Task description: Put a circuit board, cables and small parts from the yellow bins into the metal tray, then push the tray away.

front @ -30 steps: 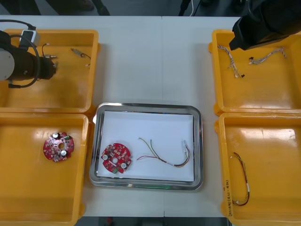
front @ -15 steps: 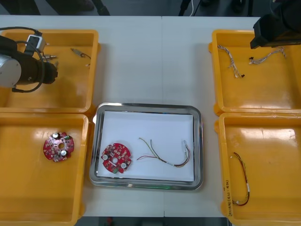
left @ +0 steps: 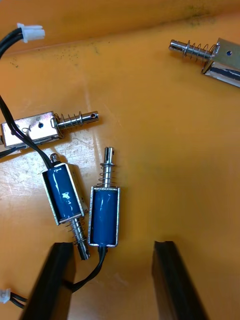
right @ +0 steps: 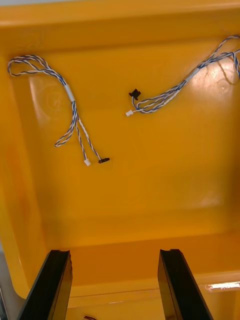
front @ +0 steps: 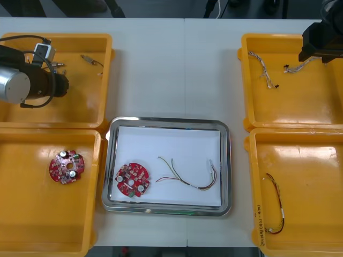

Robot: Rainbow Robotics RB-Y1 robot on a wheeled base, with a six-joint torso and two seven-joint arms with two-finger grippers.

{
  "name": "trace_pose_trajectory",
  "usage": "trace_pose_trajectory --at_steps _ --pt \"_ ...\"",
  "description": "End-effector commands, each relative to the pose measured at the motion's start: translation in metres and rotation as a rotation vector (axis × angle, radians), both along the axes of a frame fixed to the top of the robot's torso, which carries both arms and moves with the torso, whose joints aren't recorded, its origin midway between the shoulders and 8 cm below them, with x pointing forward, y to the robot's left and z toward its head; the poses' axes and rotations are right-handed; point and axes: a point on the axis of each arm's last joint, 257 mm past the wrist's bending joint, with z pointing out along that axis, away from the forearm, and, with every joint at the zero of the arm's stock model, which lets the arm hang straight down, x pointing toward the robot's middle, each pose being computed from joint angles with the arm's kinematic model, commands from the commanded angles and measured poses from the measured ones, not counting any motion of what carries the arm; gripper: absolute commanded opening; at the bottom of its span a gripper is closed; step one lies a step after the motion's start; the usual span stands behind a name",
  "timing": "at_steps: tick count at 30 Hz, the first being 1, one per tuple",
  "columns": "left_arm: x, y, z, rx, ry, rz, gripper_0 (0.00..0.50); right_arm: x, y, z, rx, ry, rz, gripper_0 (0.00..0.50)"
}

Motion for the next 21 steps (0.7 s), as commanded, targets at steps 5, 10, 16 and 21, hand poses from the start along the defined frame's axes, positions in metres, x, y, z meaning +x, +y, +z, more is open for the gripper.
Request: trace_pose_trajectory --at_steps 5,10,16,21 --pt "0.012 -0.018 0.014 0.093 -0.032 -0.092 0.000 0.030 -0.012 0.035 0.030 -0.086 -0.021 0.500" --pt "0.011 -0.019 0.014 0.092 -0.030 -0.093 0.000 0.045 -0.019 0.030 0.028 -0.113 -0.020 0.500" --pt "0.008 -0.012 0.014 0.093 -0.014 -0.084 0.000 0.062 -0.029 0.024 0.030 -0.143 -0.027 0.500" --pt "0.002 -0.008 0.023 0.086 0.020 -0.075 0.000 0.079 -0.035 0.024 0.038 -0.164 -0.041 0.500"
